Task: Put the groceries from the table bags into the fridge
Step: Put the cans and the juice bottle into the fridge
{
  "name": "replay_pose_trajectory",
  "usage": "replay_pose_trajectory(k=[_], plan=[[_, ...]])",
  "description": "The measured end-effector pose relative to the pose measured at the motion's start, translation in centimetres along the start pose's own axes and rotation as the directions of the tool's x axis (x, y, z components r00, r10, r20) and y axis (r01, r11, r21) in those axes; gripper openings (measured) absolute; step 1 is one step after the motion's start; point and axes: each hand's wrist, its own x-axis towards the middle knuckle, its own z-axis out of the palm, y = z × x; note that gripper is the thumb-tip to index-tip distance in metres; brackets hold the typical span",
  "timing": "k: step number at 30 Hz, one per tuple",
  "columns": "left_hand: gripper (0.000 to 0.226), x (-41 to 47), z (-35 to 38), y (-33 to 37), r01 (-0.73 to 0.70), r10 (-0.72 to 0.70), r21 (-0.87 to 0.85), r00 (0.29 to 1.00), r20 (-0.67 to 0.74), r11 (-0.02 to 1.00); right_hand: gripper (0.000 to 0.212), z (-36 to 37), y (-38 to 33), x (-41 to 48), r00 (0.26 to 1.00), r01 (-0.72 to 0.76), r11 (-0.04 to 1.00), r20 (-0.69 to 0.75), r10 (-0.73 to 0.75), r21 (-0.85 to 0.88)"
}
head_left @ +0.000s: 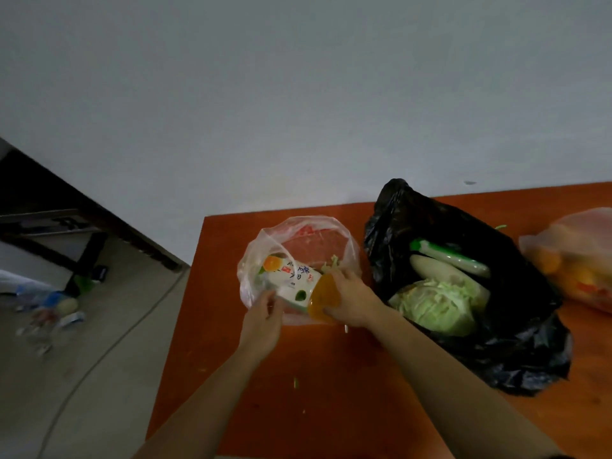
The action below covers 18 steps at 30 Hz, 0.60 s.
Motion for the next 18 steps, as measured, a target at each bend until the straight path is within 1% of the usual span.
replay_pose_trajectory(k=[2,4,5,6,8,9,10,12,14,15,18], plan=[[0.041,2.6,-0.4,-0.5,0.115,-0.119,-0.079,0.992,-0.053,0.990,0.101,0.3,0.0,1.1,0.998,-0.057,0.998,0.009,0.057,0.010],[0.048,5.1,-1.0,-1.1,0.210,-0.224,-0.145,0.970,-0.090,0.967,0.110,0.9,-0.1,2.1,0.989,-0.141,0.989,0.051,0.138,0.050],[0.052,6.2,-1.4,-1.3,0.258,-0.275,-0.170,0.958,-0.081,0.951,0.115,1.4,-0.2,2.5,0.981,-0.187,0.979,0.076,0.181,0.086],[0.050,7.5,-1.5,-2.0,0.299,-0.315,-0.187,0.947,-0.059,0.936,0.121,1.8,-0.4,2.9,0.972,-0.225,0.967,0.091,0.215,0.117],[0.039,9.7,-1.9,-3.3,0.372,-0.371,-0.202,0.928,0.044,0.906,0.131,2.9,-0.7,3.6,0.959,-0.281,0.945,0.088,0.270,0.164],[0.037,10.6,-2.0,-4.1,0.384,-0.368,-0.201,0.923,0.111,0.901,0.135,3.4,-0.8,4.0,0.955,-0.295,0.936,0.065,0.288,0.192],[0.041,11.4,-2.0,-5.0,0.385,-0.356,-0.209,0.920,0.163,0.899,0.138,3.6,-1.0,4.1,0.953,-0.300,0.929,0.034,0.300,0.218],[0.044,11.9,-2.4,-5.5,0.379,-0.322,-0.238,0.914,0.247,0.894,0.138,3.5,-1.2,4.3,0.946,-0.312,0.919,-0.008,0.323,0.241],[0.037,12.1,-2.7,-5.9,0.361,-0.284,-0.280,0.917,0.281,0.890,0.132,3.1,-1.5,4.5,0.944,-0.319,0.934,-0.031,0.328,0.164],[0.039,12.0,-2.7,-6.0,0.363,-0.277,-0.296,0.914,0.295,0.883,0.130,3.0,-1.9,4.5,0.944,-0.323,0.939,-0.035,0.329,0.117],[0.052,12.0,-2.7,-6.2,0.368,-0.283,-0.308,0.915,0.288,0.877,0.121,2.5,-3.5,4.0,0.935,-0.353,0.935,-0.026,0.354,0.025]])
